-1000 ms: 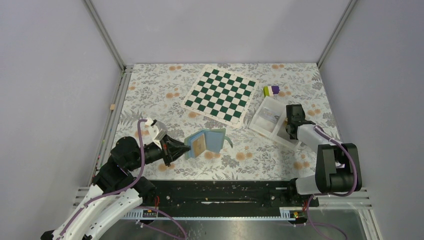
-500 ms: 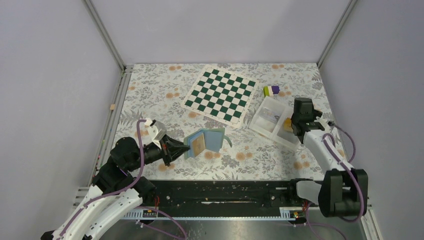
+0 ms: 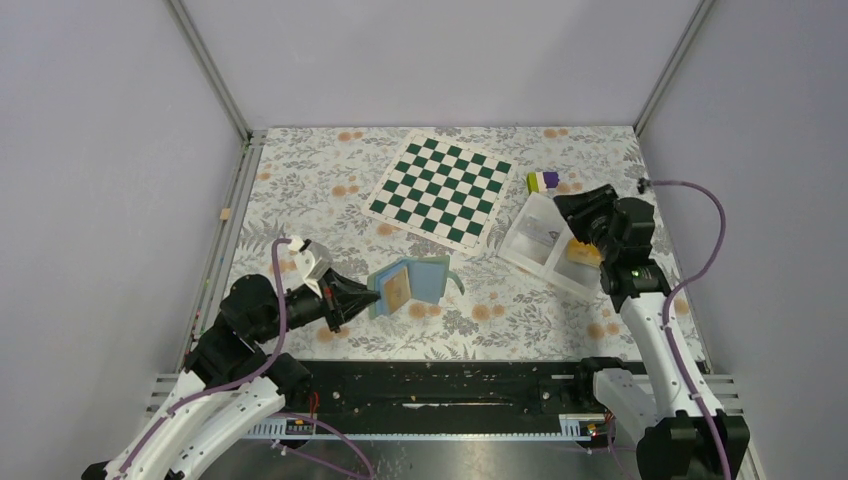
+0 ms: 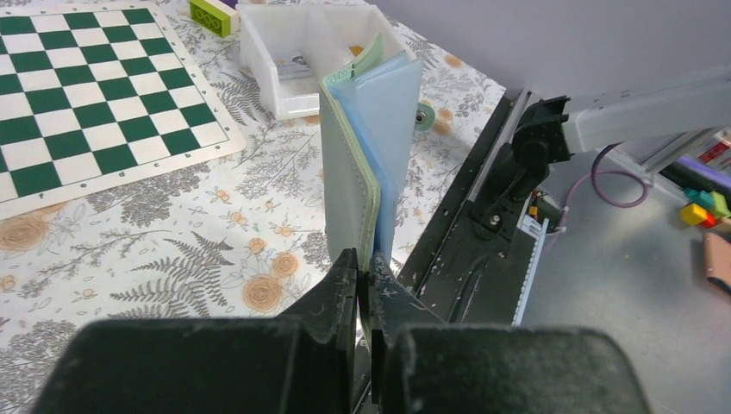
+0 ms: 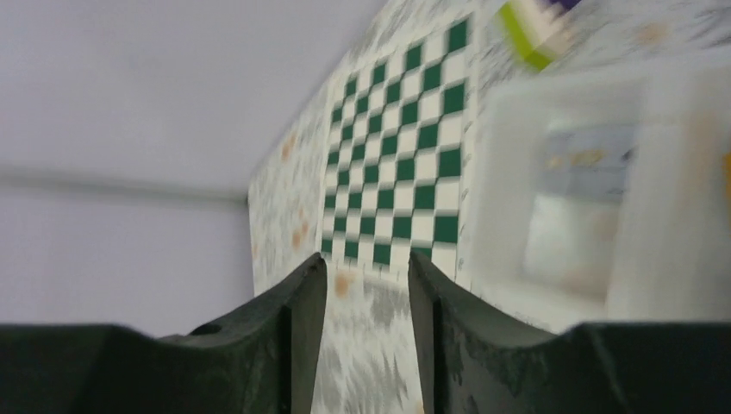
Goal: Take the credit cards out of the card holder
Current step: Remove the credit card from the card holder.
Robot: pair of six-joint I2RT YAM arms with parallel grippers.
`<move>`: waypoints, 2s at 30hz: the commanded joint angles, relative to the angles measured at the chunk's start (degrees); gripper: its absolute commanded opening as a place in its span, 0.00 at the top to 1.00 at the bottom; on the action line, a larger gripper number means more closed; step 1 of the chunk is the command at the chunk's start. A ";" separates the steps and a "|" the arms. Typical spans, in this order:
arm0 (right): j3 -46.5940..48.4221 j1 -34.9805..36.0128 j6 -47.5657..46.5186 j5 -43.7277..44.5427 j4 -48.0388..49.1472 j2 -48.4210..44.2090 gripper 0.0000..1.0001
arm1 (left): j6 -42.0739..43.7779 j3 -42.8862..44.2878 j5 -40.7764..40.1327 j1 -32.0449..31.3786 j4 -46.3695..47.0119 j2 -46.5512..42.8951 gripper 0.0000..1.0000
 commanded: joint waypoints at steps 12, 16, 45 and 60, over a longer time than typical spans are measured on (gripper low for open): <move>-0.06 19.34 -3.21 -50.97 16.83 -21.64 0.51 | -20.13 -1.86 7.02 -0.30 13.78 -0.09 1.00; -0.61 24.77 5.56 -49.55 27.13 -21.43 0.53 | -23.93 -3.33 8.87 -0.24 18.74 1.93 1.00; 4.66 39.30 -8.58 -45.21 16.46 -0.67 0.48 | -32.71 -4.36 16.47 -0.36 34.39 8.40 1.00; 5.30 40.26 -11.26 -44.29 12.26 -0.88 0.44 | -32.83 -4.80 16.25 -0.38 36.47 9.71 1.00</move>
